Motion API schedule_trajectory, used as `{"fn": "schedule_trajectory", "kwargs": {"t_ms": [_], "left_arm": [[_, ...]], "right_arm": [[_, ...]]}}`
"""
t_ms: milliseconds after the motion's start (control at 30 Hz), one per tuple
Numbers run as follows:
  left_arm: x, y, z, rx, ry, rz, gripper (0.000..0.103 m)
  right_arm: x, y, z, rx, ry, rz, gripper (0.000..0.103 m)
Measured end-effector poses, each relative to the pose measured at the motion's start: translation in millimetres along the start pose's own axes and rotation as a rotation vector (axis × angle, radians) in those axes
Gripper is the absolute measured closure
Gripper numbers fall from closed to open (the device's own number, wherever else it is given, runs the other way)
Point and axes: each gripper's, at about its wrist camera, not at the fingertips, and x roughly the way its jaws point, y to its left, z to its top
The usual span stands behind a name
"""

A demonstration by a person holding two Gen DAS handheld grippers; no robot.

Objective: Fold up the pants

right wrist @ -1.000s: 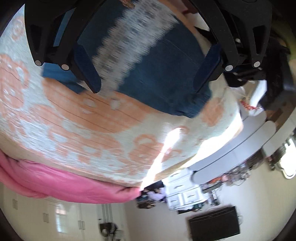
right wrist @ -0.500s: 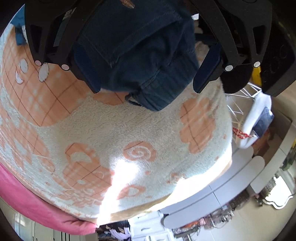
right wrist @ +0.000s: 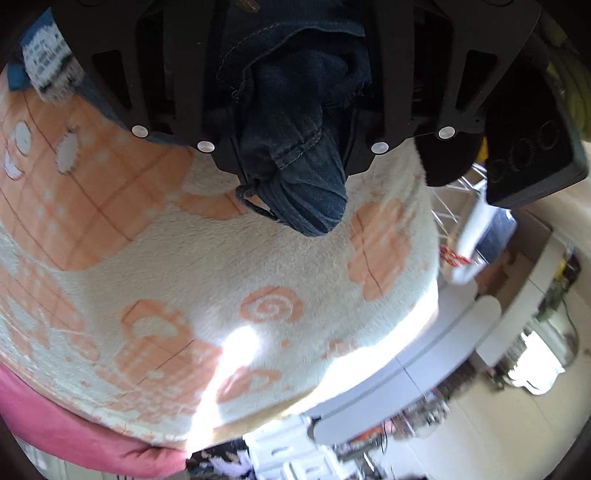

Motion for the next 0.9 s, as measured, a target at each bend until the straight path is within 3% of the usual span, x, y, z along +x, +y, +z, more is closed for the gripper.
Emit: {"fn": "schedule_trajectory", "kwargs": {"t_ms": [133,300,367,400,433,600,767,867,900], "left_arm": [[11.7,-39.0,9.4,0.088,0.001,-0.04,0.051],[38.7,-85.2,11.6,0.183,0.037,-0.081,0.051],[52.9,-102.9,11.5,0.215,0.06,-0.081,0.051],[58.4,-110.7,11.0,0.232,0.071,-0.086,0.051],[64.2,-120.8,7.4,0.257,0.087,-0.09,0.051],[88.4,-139.7,-6.6,0.349,0.176,-0.103,0.047],[105.0,-147.2,-21.1,0.408,0.231,-0.048,0.044],[103.8,-148.8,-22.1,0.417,0.233,-0.036,0.044],[101.9,-152.1,-22.1,0.419,0.231,-0.036,0.043]], "right_arm": [[-57.7,-20.3,-15.6,0.041,-0.113,0.021,0.07],[-111.7,-47.9,-44.4,0.085,-0.195,0.007,0.068],[-131.4,-60.7,-62.4,0.115,-0.233,0.01,0.061],[-137.6,-65.2,-68.9,0.131,-0.246,0.014,0.053],[-149.3,-74.2,-80.6,0.163,-0.277,0.011,0.032],[-187.2,-105.2,-133.5,0.297,-0.38,-0.098,0.029],[-168.5,-97.3,-154.9,0.251,-0.299,-0.154,0.03],[-138.9,-97.0,-161.5,0.229,-0.131,-0.372,0.036],[-131.7,-99.5,-163.6,0.235,-0.104,-0.406,0.036]]}}
